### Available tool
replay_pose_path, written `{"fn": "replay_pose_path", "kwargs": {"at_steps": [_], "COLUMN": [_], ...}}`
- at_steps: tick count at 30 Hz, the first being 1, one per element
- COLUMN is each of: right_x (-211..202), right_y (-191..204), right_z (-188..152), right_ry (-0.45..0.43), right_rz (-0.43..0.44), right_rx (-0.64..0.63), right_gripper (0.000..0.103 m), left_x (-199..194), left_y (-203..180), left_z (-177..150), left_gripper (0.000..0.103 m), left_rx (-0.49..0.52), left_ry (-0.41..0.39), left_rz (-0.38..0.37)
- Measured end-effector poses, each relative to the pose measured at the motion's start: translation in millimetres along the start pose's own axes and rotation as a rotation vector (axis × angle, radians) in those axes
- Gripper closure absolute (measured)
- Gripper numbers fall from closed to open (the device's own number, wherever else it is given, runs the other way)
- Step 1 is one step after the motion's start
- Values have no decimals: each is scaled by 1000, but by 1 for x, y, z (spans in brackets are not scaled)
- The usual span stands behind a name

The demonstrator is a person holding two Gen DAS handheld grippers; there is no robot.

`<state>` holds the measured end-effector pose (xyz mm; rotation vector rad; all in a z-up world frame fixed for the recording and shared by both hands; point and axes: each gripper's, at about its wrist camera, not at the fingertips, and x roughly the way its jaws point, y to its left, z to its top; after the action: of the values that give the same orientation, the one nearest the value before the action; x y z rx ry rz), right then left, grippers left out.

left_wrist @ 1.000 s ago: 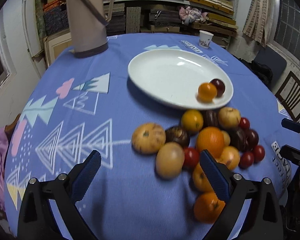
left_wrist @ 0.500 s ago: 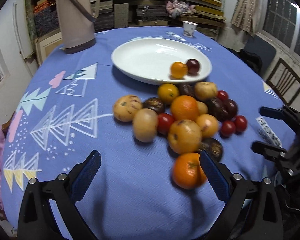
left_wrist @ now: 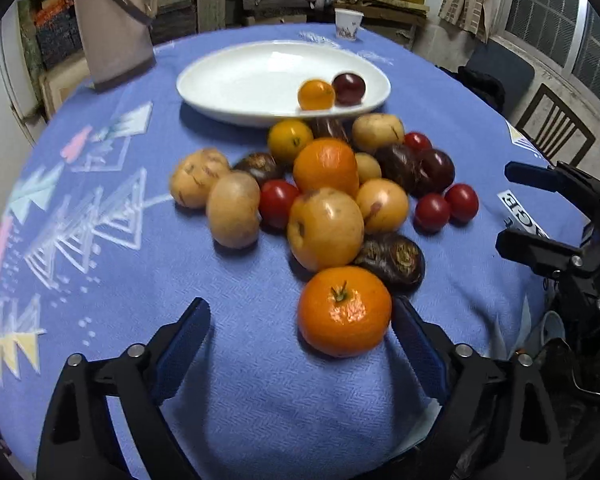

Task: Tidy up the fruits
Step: 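Withdraw both open tools from the plate back toward the fruit pile, then grasp the mandarin with the left tool while the right tool grasps a red cherry tomato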

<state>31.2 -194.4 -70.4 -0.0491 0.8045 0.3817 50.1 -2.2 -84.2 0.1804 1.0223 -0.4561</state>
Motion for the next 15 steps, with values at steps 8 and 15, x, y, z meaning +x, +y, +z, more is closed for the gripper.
{"fn": "replay_pose_path", "kwargs": {"at_steps": [8, 15], "right_x": [6, 16], "right_y": [2, 3], "right_z": [0, 3], "right_ry": [19, 37], "right_rz": [1, 9], "right_rx": [-5, -16], "right_gripper": [6, 6], "left_x": [6, 4], "left_y": [-2, 1], "left_z": [-2, -6], "left_gripper": [57, 57], "left_rx": [56, 61], "left_ry": [4, 0], "left_rz": [-44, -61]}}
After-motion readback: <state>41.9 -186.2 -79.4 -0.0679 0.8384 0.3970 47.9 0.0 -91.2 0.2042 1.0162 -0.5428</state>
